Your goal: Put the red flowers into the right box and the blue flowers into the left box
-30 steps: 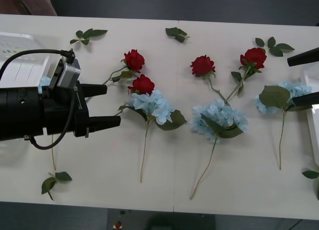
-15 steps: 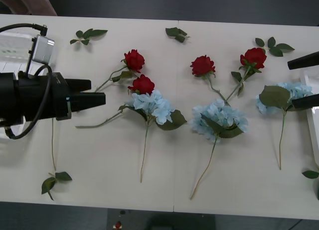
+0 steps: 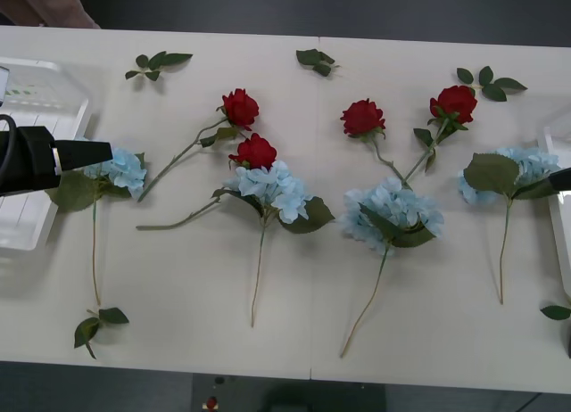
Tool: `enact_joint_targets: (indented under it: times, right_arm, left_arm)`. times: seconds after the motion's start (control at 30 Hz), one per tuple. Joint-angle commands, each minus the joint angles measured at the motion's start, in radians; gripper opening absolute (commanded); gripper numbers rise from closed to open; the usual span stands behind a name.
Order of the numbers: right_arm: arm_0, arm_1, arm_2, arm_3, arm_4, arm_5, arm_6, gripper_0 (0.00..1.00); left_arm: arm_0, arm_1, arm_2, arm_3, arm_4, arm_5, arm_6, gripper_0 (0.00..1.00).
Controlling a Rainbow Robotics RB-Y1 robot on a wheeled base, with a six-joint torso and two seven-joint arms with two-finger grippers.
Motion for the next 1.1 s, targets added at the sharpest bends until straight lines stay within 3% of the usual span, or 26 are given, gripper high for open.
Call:
enact_joint_targets:
  times: [0.03,0.17,0.47,1.1]
  right_arm:
    - [0.020,-0.031,-0.008,-0.006,0.081,-0.027,-0.145,1.00]
    - [0.036,-0.031,-0.003,-0.006,0.179,-0.050,-0.280,1.00]
    - [0.036,-0.029,0.101,-0.006,0.348,-0.125,-0.519,1.00]
    - [0.036,0.089,0.239,-0.006,0.617,-0.211,-0.611,1.00]
  left_arm:
    - [-0.002,0.030,-0.013,-0.018,-0.101,0.008,0.183,1.00]
    - [-0.024,0.045,-0.045,0.001,-0.193,0.074,0.257,1.00]
    - [-0.111,0.051,-0.147,0.142,-0.262,0.078,0.262,1.00]
    - [-0.301,0.073,-0.397,0.398,-0.317,0.078,0.226,1.00]
